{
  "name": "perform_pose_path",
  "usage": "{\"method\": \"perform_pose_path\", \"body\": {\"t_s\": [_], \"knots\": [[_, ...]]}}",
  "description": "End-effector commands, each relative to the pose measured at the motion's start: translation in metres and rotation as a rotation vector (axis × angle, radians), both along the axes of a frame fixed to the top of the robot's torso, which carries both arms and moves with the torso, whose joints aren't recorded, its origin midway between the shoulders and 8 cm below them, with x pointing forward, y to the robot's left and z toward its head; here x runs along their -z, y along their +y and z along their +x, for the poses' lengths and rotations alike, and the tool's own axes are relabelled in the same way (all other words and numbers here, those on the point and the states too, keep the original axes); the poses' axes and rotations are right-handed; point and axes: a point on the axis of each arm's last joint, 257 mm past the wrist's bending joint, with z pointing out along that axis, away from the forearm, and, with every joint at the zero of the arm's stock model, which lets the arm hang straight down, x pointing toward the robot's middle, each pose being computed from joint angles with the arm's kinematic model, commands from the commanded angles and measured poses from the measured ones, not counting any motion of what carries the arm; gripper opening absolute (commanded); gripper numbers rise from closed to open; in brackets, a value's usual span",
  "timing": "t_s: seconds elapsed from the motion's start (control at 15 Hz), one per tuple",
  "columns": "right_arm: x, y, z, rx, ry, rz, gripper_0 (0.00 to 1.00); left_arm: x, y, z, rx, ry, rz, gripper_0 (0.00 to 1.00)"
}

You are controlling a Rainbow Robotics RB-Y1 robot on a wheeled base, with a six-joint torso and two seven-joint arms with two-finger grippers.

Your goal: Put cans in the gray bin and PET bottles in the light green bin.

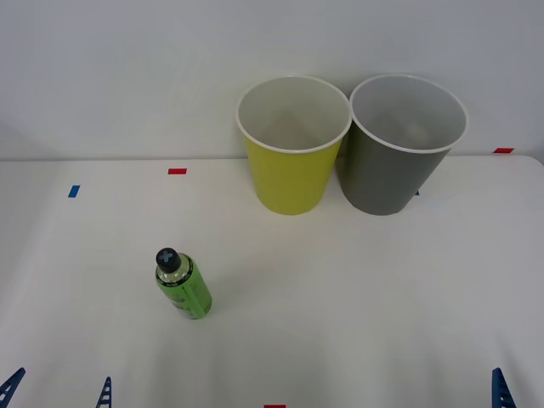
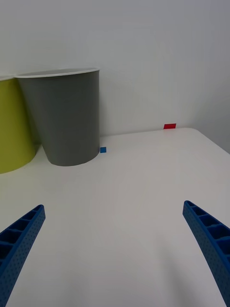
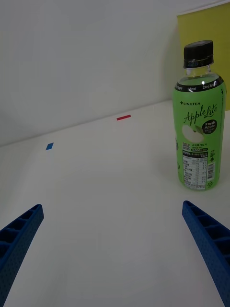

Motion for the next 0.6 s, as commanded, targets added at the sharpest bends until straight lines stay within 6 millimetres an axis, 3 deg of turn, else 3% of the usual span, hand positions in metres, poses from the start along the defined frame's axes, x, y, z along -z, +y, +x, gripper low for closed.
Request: {"method": "perform_pose_path", "body": {"t_s": [0.07, 0.6], "knots": [[0.0000, 0.0000, 0.0000, 0.000, 0.000, 0.000, 1.00, 0.0000, 0.0000, 0.0000, 0.000, 0.000, 0.000, 1.00], [0.0000, 0.0000, 0.0000, 0.000, 0.000, 0.000, 1.00, 0.0000, 0.0000, 0.0000, 0.000, 0.000, 0.000, 1.00]]}}
